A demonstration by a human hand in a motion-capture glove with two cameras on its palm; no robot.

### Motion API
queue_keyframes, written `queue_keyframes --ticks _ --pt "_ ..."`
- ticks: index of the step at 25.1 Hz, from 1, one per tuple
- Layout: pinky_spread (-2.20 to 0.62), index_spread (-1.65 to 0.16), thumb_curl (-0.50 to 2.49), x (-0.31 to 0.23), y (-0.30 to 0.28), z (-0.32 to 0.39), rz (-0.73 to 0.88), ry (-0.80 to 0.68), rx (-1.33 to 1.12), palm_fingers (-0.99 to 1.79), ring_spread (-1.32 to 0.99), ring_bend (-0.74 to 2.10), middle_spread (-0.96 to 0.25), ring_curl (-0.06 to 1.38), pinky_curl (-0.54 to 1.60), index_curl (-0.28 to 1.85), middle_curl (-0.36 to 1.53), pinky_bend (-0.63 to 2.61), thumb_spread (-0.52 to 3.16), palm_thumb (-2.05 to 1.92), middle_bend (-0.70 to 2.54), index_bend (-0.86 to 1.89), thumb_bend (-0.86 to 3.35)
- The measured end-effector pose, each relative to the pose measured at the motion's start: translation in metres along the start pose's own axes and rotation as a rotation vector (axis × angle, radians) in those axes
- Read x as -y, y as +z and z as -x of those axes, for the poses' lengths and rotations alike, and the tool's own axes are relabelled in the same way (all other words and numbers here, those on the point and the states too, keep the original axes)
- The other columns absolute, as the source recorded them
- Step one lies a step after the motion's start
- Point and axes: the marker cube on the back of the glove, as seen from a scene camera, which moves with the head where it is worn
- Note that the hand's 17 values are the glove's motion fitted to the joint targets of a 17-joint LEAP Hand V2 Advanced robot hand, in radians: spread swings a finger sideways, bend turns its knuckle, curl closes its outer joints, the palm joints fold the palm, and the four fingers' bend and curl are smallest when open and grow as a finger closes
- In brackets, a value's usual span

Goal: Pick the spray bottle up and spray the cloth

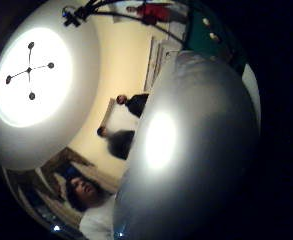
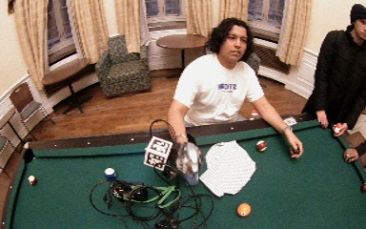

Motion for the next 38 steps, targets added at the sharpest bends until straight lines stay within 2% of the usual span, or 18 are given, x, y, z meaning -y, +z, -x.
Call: queue_keyframes --ticks 5,8,12,16,21,28,33,38 --pt "0.04 -0.31 0.44 -0.002 -0.031 0.087 0.037 -0.109 0.018 1.14 -0.18 0.44 -0.19 0.41 0.18 0.47 0.46 0.13 0.95 0.72 0.44 0.19 -0.03" --pt "0.04 -0.31 0.44 0.003 -0.045 0.135 0.076 -0.124 -0.006 1.14 -0.18 0.44 -0.19 0.41 0.18 0.47 0.46 0.13 0.95 0.72 0.44 0.19 -0.03" --pt "0.04 -0.31 0.44 0.011 -0.051 0.189 0.221 -0.067 -0.088 1.14 -0.18 0.44 -0.19 0.41 0.18 0.47 0.46 0.13 0.95 0.72 0.44 0.19 -0.03" --pt "0.04 -0.31 0.44 0.016 -0.033 0.21 0.385 0.051 -0.219 1.14 -0.18 0.44 -0.19 0.41 0.18 0.47 0.46 0.13 0.95 0.72 0.44 0.19 -0.03" --pt "0.04 -0.31 0.44 0.01 0.002 0.192 0.594 0.288 -0.386 1.14 -0.18 0.44 -0.19 0.41 0.18 0.47 0.46 0.13 0.95 0.72 0.44 0.19 -0.03" --pt "0.04 -0.31 0.44 -0.021 0.064 0.125 0.864 0.623 -0.615 1.14 -0.18 0.44 -0.19 0.41 0.18 0.47 0.46 0.13 0.95 0.72 0.44 0.19 -0.03" --pt "0.04 -0.31 0.45 -0.044 0.101 0.078 0.981 0.763 -0.705 1.14 -0.18 0.44 -0.19 0.41 0.18 0.47 0.46 0.13 0.95 0.72 0.44 0.19 -0.03" --pt "0.04 -0.31 0.45 -0.067 0.118 0.031 1.109 0.844 -0.836 1.14 -0.18 0.44 -0.19 0.41 0.18 0.47 0.46 0.13 0.95 0.72 0.44 0.19 -0.03"
